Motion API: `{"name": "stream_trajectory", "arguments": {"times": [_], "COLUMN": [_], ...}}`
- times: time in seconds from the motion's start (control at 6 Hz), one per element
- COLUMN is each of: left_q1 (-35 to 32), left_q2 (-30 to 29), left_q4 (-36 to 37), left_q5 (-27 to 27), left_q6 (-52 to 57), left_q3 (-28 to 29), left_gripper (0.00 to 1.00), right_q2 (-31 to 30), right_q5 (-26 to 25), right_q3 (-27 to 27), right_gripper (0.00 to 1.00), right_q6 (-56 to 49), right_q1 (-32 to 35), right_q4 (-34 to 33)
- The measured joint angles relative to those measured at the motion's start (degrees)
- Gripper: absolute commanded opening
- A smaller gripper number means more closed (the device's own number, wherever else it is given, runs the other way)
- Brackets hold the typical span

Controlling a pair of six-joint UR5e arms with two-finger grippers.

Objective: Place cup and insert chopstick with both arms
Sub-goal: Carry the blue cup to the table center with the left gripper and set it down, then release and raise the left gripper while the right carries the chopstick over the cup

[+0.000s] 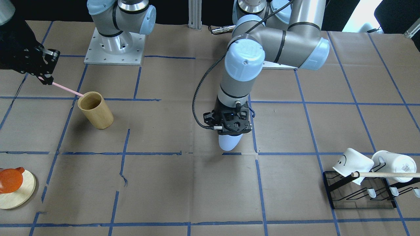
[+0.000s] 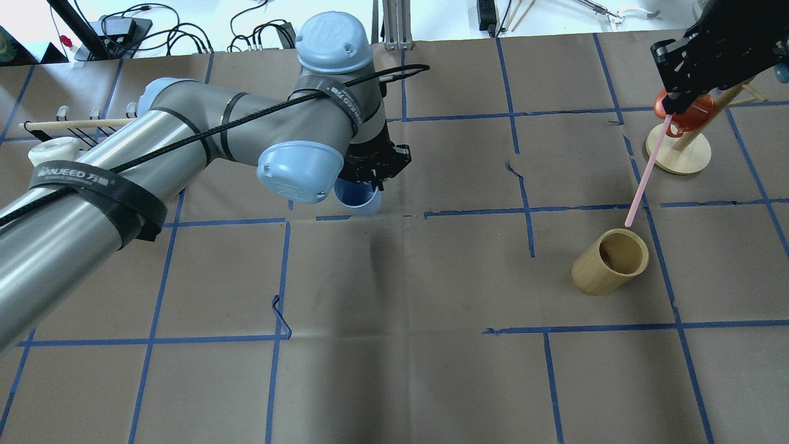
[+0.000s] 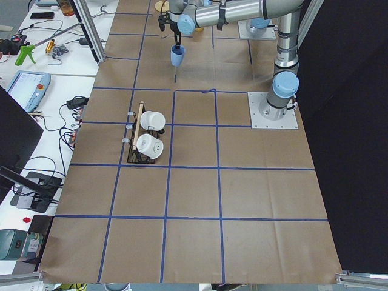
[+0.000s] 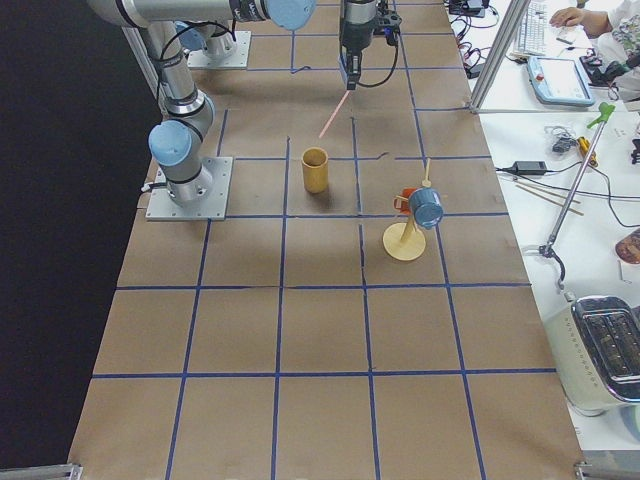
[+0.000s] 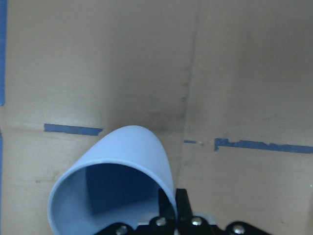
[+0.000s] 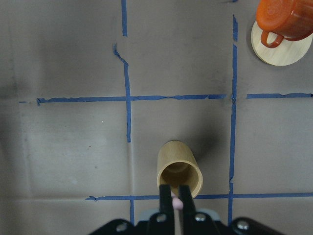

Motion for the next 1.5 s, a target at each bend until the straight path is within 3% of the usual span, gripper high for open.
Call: {"name": "stream_trajectory", "arguments": {"times": [0.33,0.5,0.67,1.17,1.5], "left_q1": [-3.8,-4.4,-4.6,-3.7,-0.4], "left_q2": [-4.3,-5.1,-5.5,-4.1,1.0], "left_q4": [0.6,1.4,2.8,6.0,0.2], "left_q5": [0.3,0.3,0.4,2.2,2.3], "left_q6": [-0.1,0.0,0.1,0.8,4.9], "left_q3": [1.6,1.8,1.6,1.8,2.2], "left_gripper": [0.04,0.94,1.0,1.0,1.0], "right_q2": [1.1,1.8,2.2,2.8,3.5], "right_q5": [0.5,0.3,0.3,0.4,0.6], "right_q3": [-0.9,-0.9,-0.9,-0.6,-0.7], "right_gripper": [0.07,0.07,0.07,0.07,0.07], "right_q6": [2.7,3.6,4.4,5.4,7.0], "right_q1": [1.6,2.2,2.5,2.6,3.6], "right_q4": [0.6,0.5,0.4,0.3,-0.6]}}
